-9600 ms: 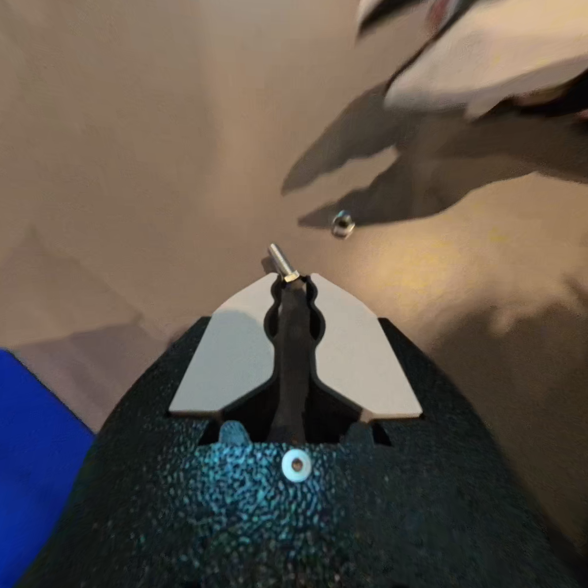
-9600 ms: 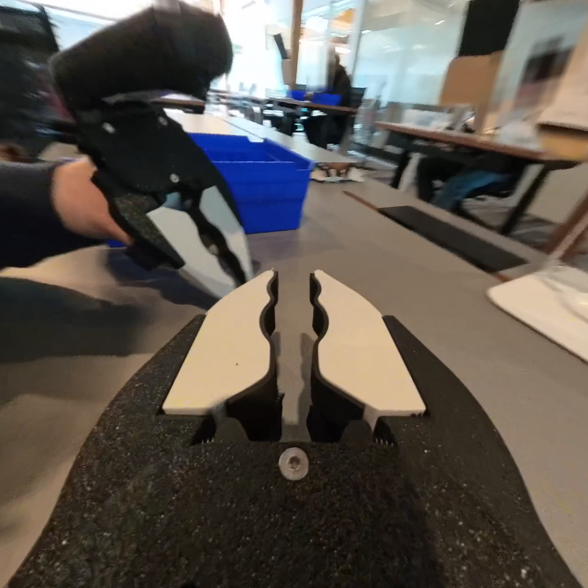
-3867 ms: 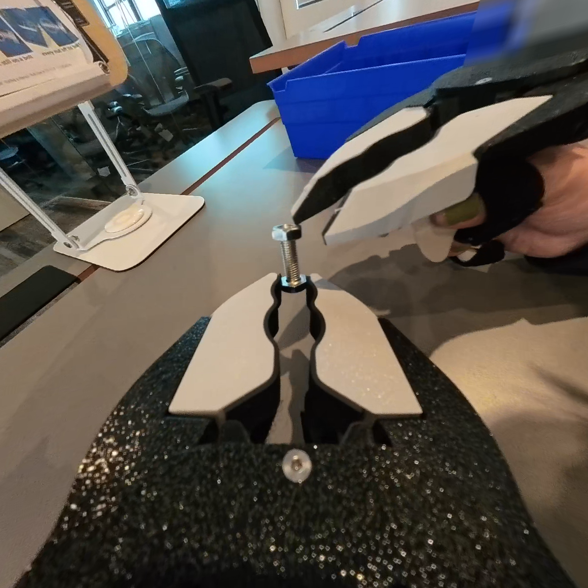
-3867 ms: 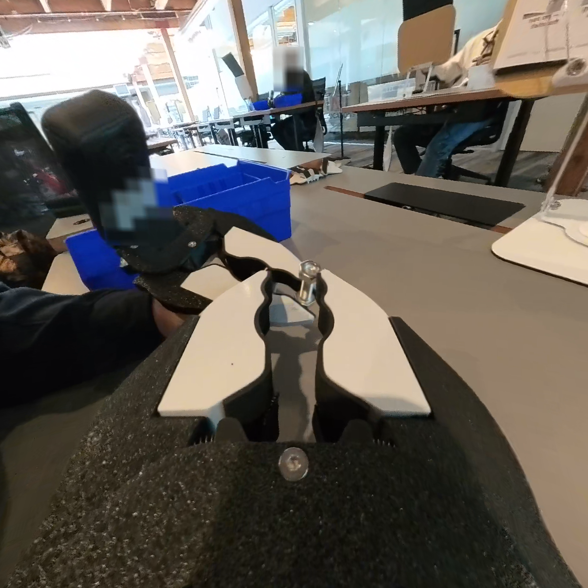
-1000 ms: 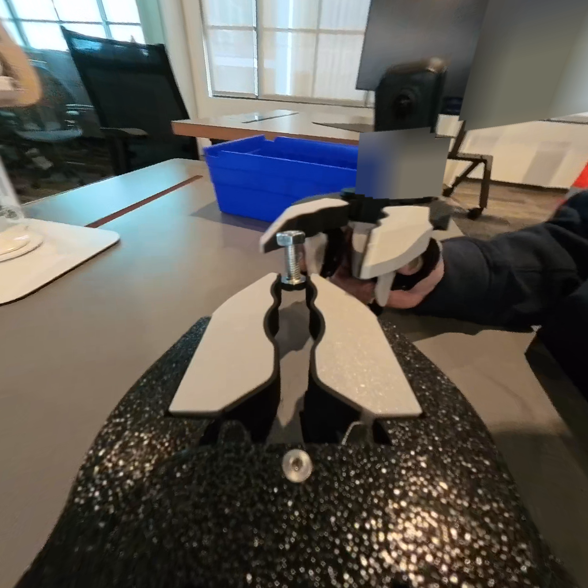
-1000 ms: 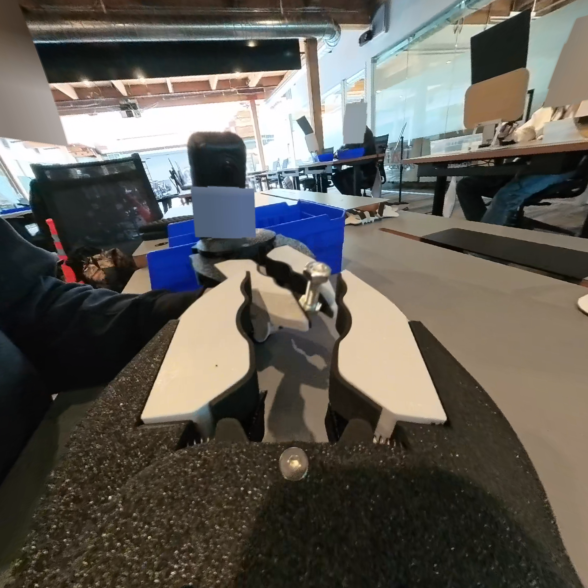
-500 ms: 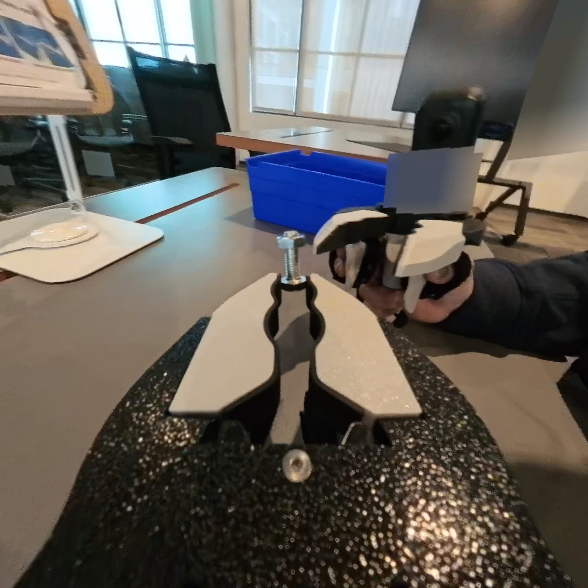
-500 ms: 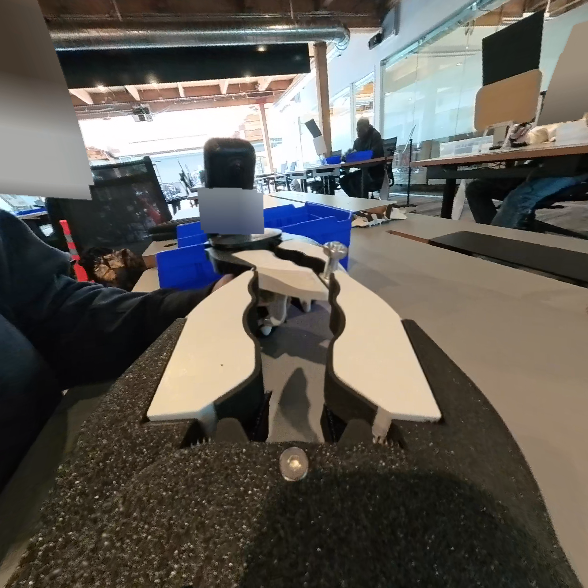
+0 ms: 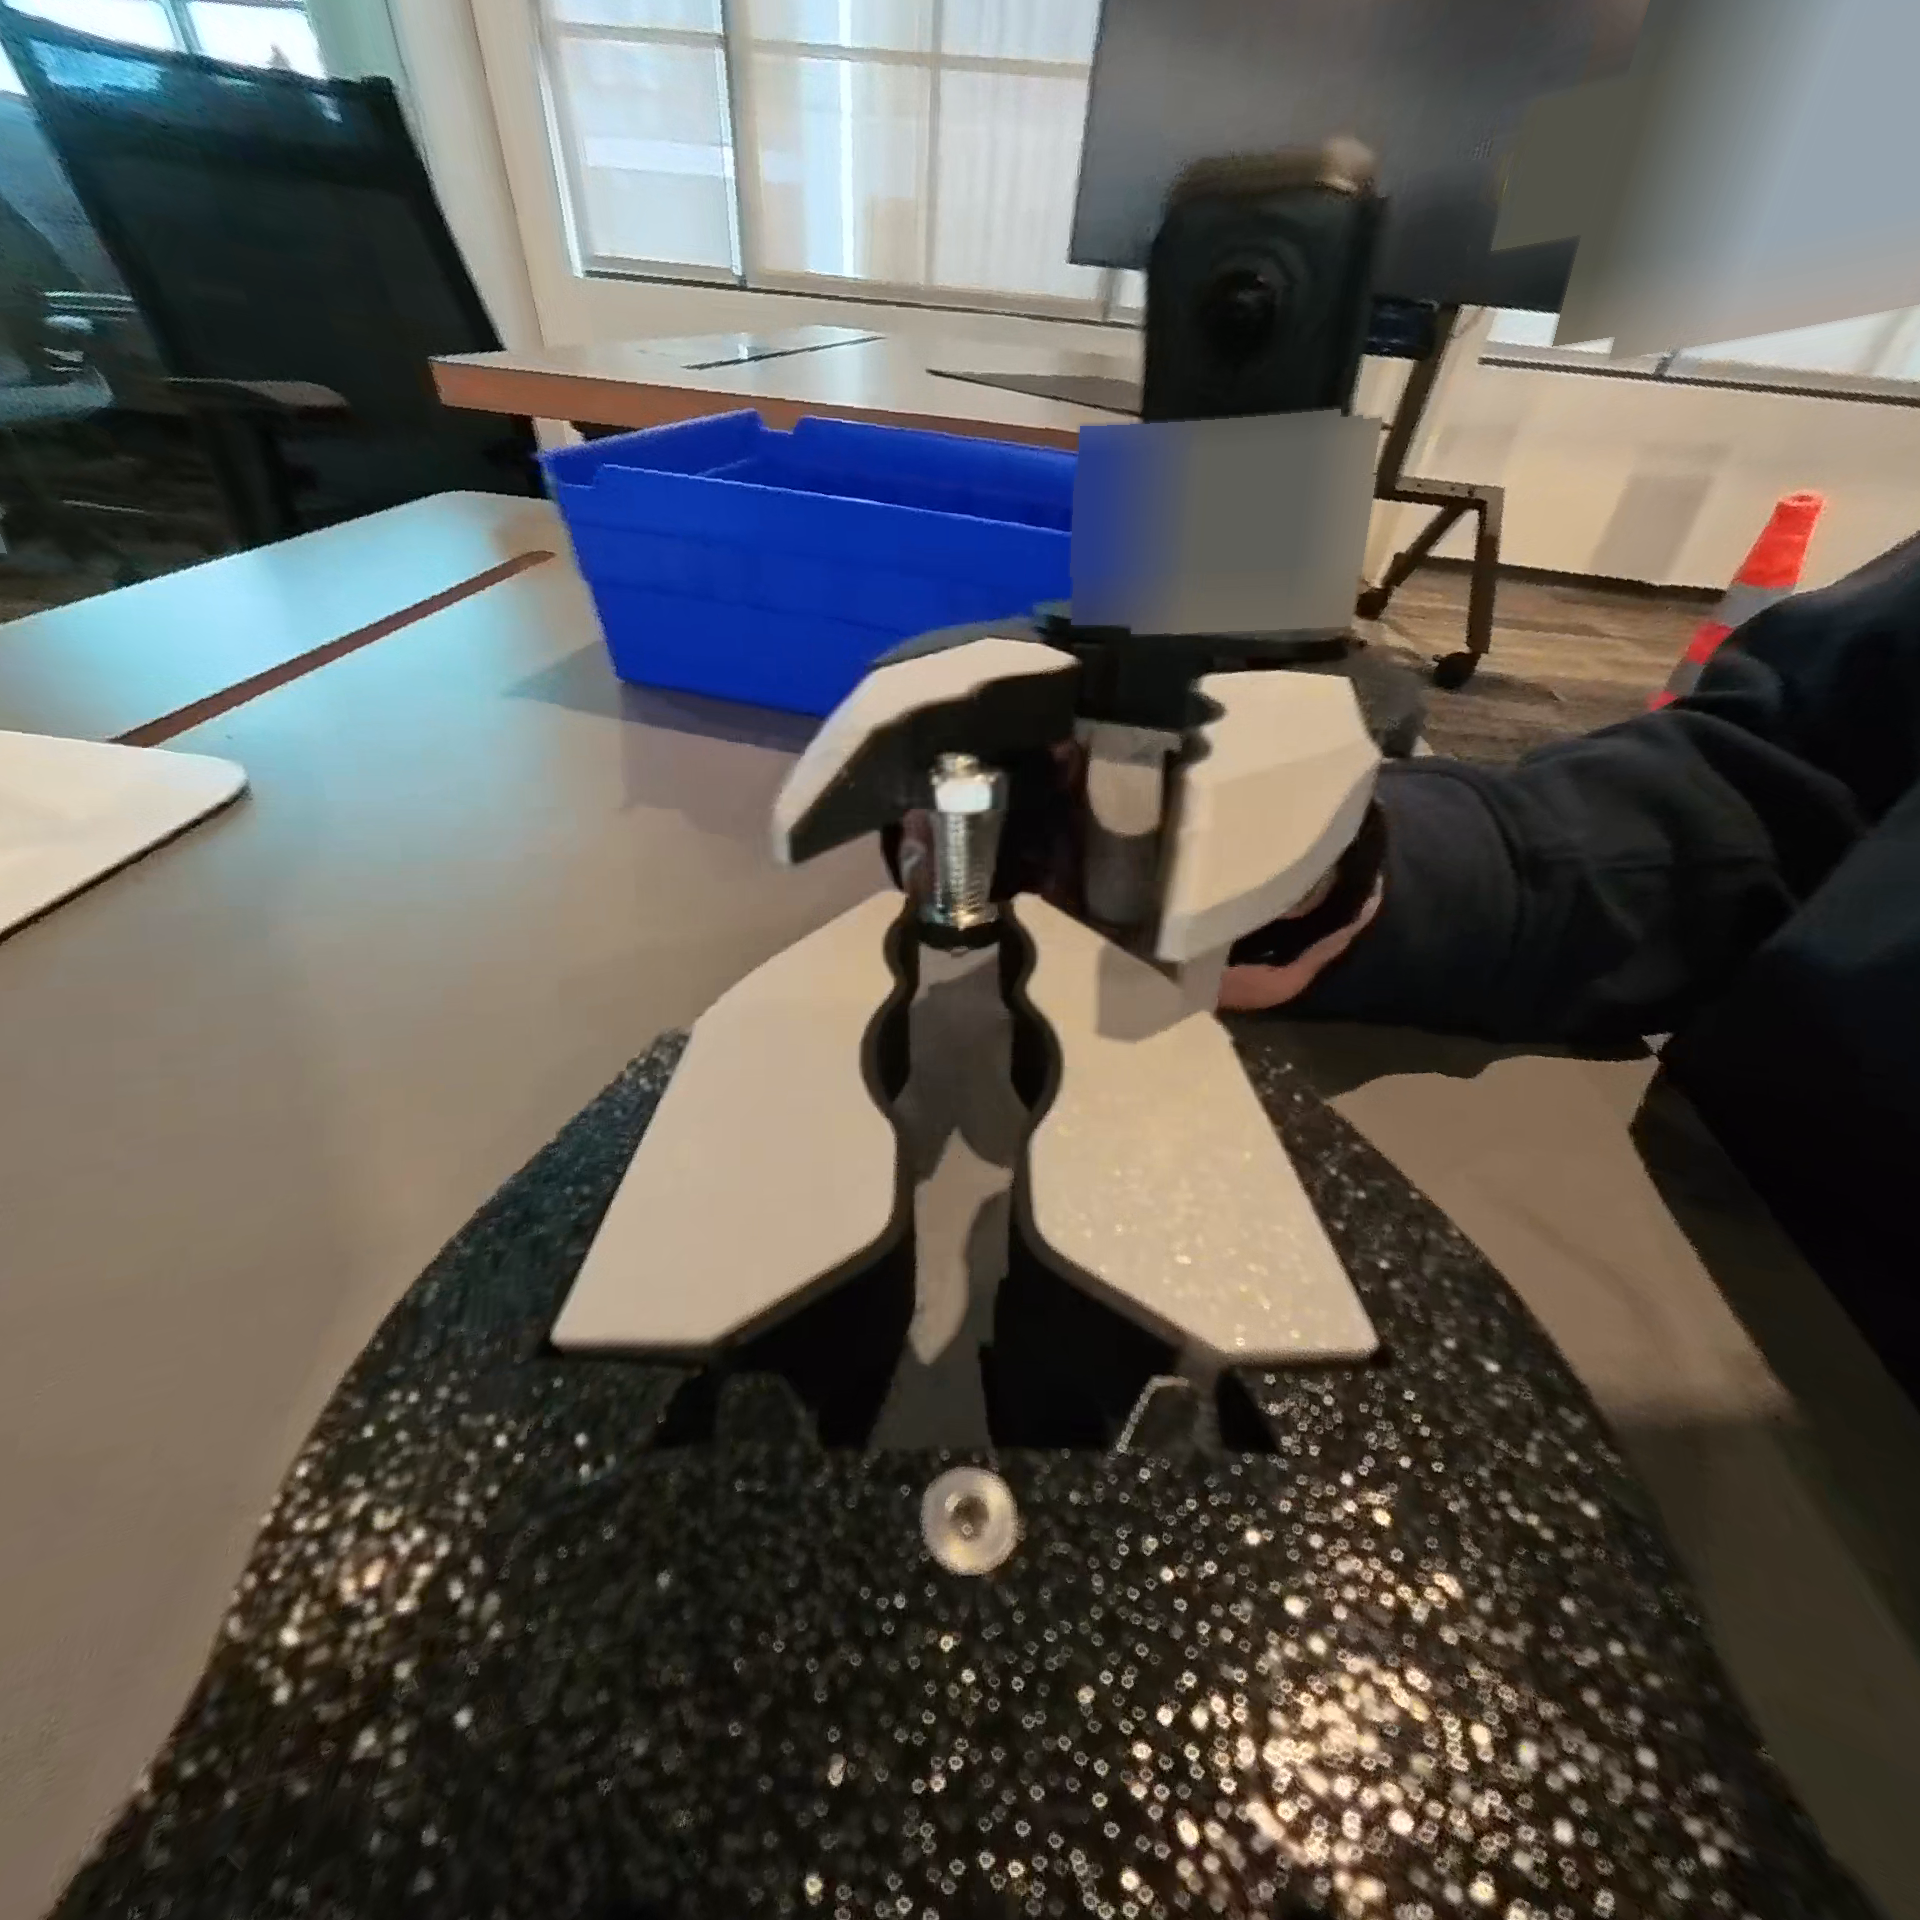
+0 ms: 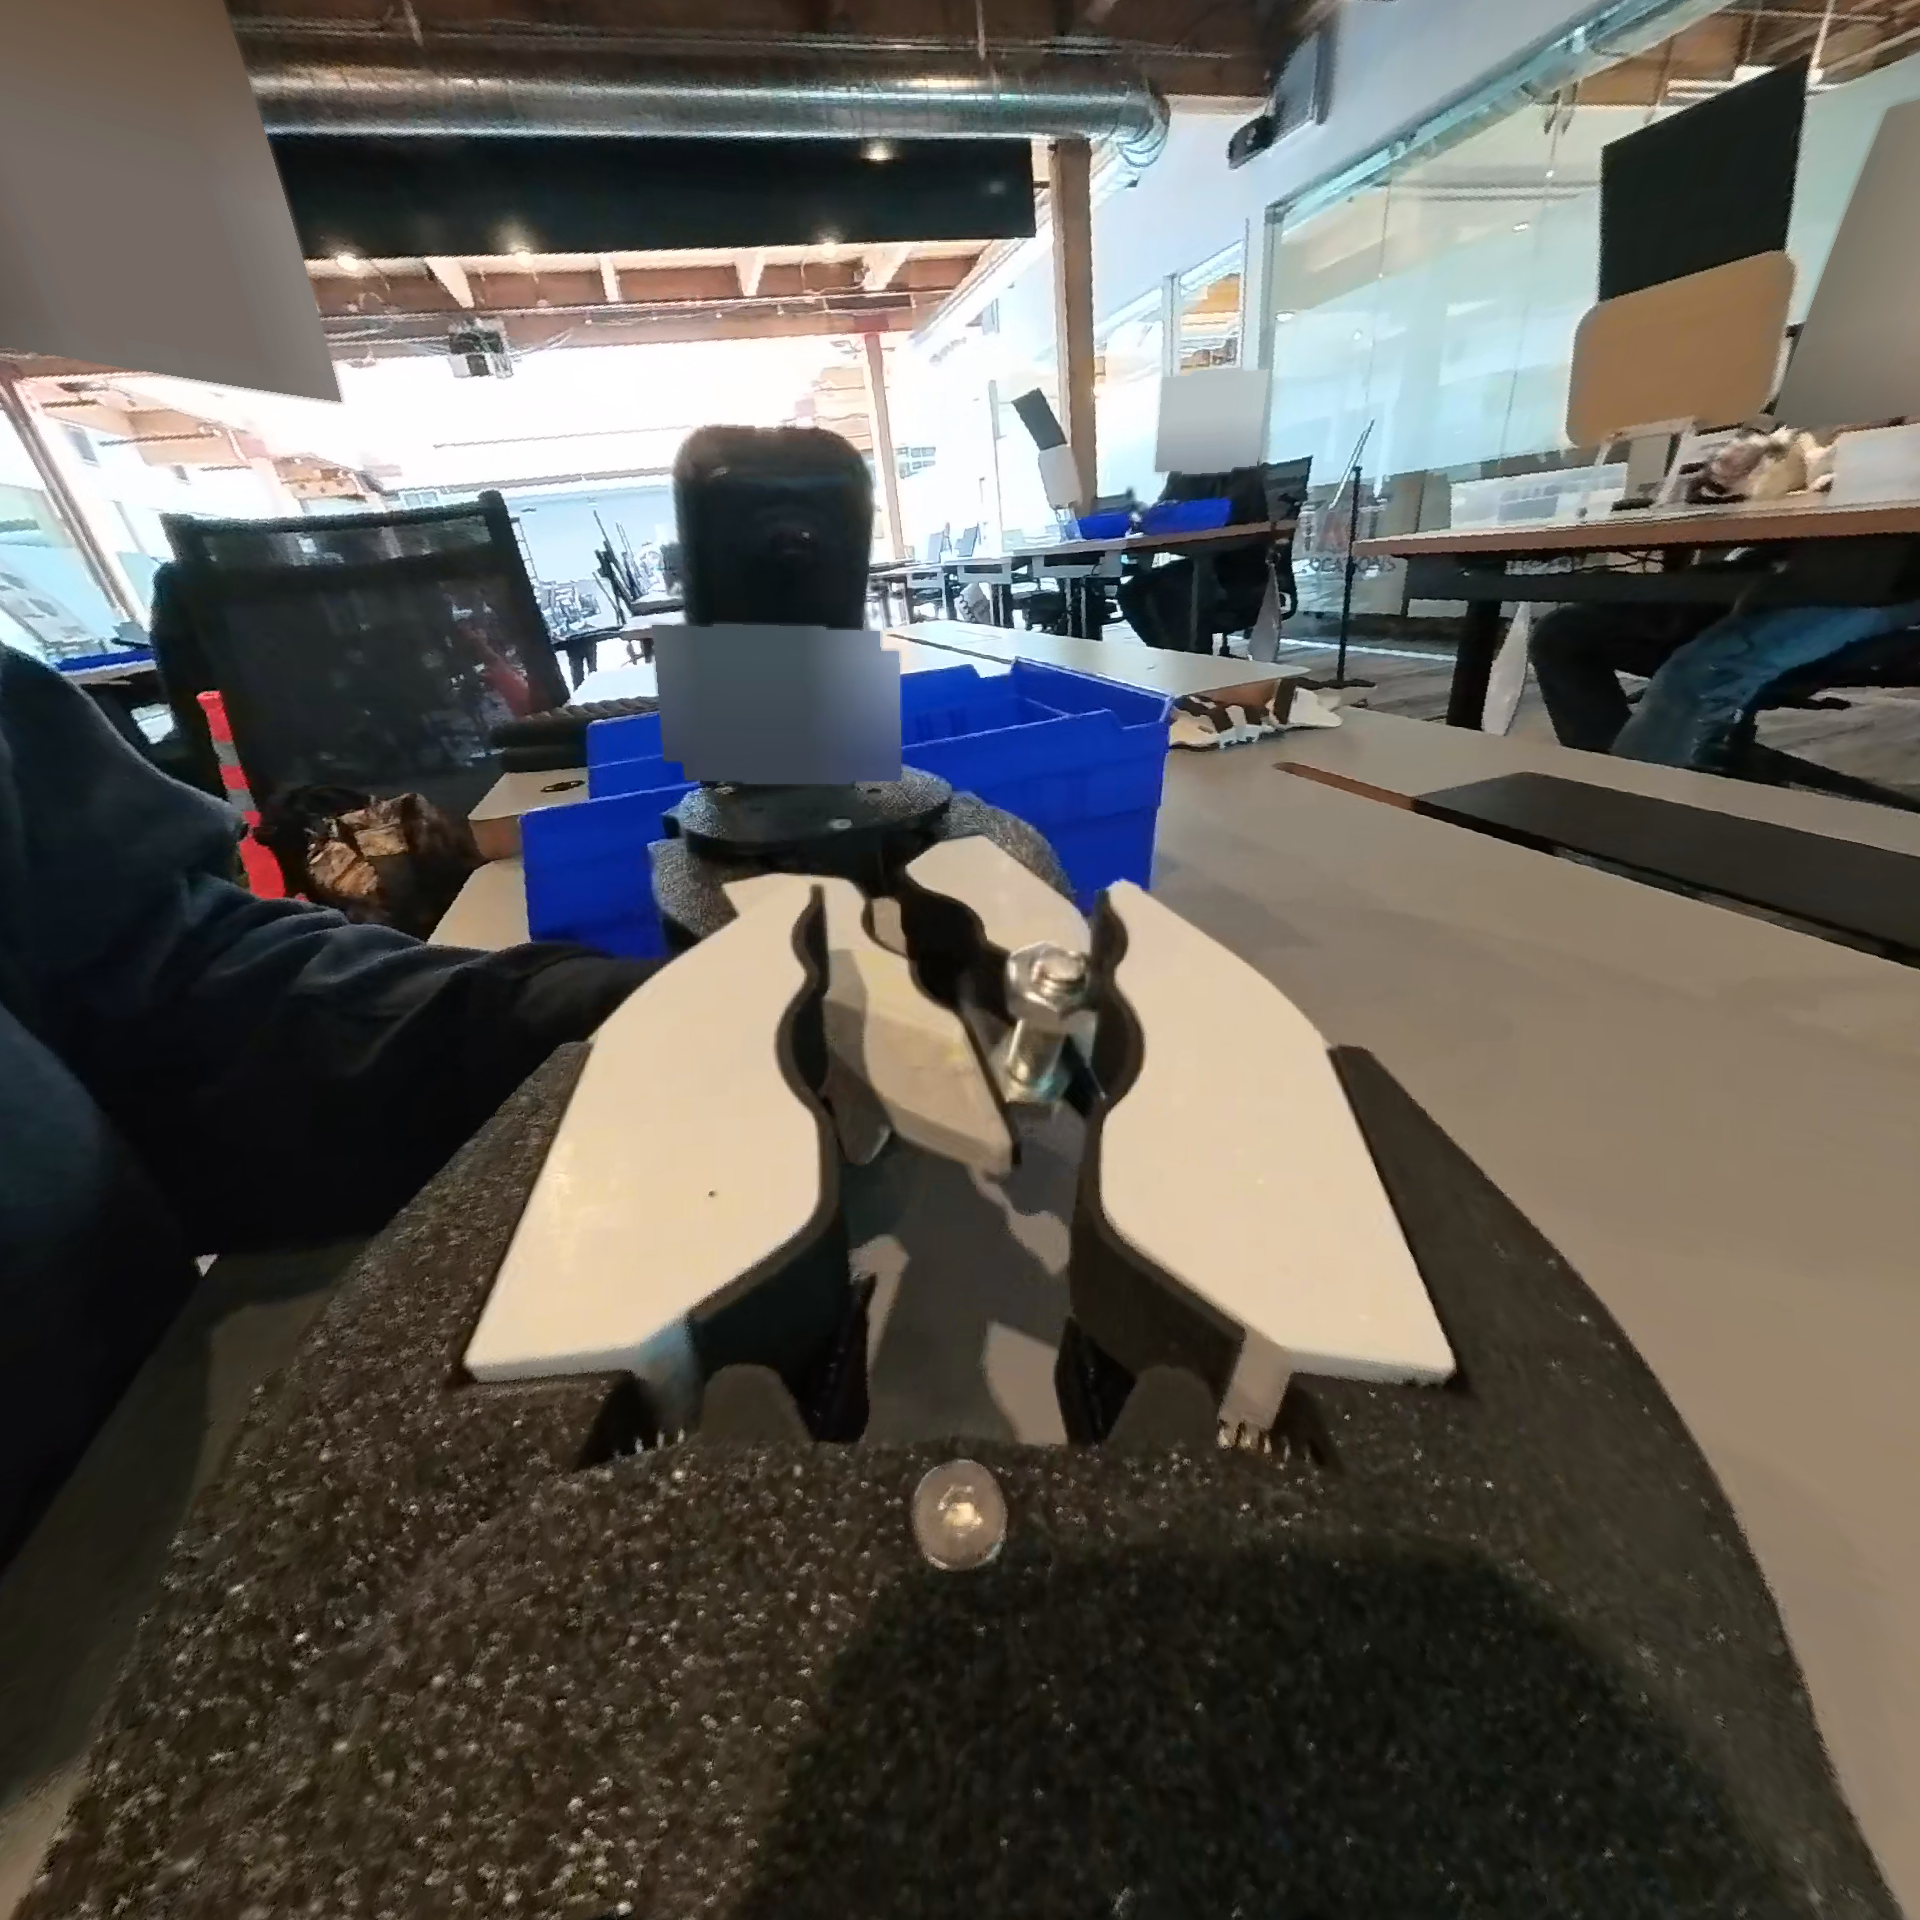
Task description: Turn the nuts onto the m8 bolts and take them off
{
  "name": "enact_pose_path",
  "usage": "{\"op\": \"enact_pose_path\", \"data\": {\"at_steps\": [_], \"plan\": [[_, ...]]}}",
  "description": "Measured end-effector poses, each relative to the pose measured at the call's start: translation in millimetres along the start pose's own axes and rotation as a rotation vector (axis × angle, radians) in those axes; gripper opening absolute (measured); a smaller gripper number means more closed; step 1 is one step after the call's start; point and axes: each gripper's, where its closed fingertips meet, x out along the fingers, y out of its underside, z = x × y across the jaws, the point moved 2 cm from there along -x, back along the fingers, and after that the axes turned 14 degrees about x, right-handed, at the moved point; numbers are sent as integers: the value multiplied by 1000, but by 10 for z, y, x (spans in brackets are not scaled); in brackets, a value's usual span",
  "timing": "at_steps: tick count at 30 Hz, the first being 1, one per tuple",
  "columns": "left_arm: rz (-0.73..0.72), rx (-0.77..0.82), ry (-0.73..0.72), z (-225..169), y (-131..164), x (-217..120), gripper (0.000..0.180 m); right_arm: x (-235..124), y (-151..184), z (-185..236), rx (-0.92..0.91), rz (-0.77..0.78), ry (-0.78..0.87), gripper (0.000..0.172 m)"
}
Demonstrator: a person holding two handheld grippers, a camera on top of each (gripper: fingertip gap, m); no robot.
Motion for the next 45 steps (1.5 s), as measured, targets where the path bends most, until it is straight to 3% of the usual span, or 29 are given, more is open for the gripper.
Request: {"op": "enact_pose_path", "data": {"at_steps": [2,5,6,15,20,21,23,28,35,45], "plan": [[-2,-2,-65,99,1,-75,14,-9,-8,-36,8,-6,20,51],[-28,-53,-191,315,-4,-251,14,-61,-51,-29,29,-27,-12,37],[-32,-70,-201,353,8,-291,14,-64,-57,-51,29,-31,6,39],[7,-4,39,-21,23,-2,14,-16,-11,-55,27,-18,19,48],[-1,-43,-101,187,43,-125,14,-32,-28,-69,23,-22,31,52],[-13,-72,-153,275,45,-191,14,-58,-43,-49,30,-28,2,37],[-38,-117,-197,385,54,-295,14,-74,-62,-71,54,-38,10,37],[8,-39,-144,265,51,-192,14,-40,17,-180,68,1,91,41],[23,15,-92,148,35,-97,14,-59,16,-203,98,3,89,24],[11,63,-110,138,14,-83,14,-70,12,-206,68,4,105,15]]}}
